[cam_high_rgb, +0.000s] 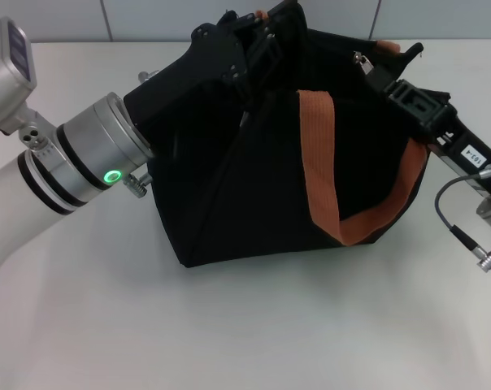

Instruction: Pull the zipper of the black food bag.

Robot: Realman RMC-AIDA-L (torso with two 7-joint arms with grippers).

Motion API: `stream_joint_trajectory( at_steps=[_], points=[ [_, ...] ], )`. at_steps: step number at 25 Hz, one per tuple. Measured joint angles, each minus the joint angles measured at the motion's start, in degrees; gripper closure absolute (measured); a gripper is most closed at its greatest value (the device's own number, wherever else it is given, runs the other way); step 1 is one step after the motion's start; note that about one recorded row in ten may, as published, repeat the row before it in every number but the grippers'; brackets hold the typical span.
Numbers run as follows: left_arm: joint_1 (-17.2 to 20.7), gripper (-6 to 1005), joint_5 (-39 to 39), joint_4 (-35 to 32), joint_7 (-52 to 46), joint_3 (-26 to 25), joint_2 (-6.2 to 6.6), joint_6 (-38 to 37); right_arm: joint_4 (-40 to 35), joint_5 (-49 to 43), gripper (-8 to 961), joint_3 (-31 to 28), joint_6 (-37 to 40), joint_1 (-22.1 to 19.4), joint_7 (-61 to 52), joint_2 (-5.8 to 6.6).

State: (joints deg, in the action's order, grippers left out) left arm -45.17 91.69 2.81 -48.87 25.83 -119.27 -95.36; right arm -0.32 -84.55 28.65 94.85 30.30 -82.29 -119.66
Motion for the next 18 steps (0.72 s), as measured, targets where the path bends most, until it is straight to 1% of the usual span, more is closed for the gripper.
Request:
stream_joint_trajectory(
  at_steps=[5,18],
  points=[
    [-0.35,879,0.18,0.00,0.00,0.00,0.00,0.00,-0.03,0.00,937,-0.17,-0.83,-0.14,-0.04,0.10],
    [-0.44,875,0.03,-0.25,0.00,-0.35,0.00,0.09,-0.14,0.00,925,-2.40,-1.57,-2.03,-0.14,0.22]
  ],
)
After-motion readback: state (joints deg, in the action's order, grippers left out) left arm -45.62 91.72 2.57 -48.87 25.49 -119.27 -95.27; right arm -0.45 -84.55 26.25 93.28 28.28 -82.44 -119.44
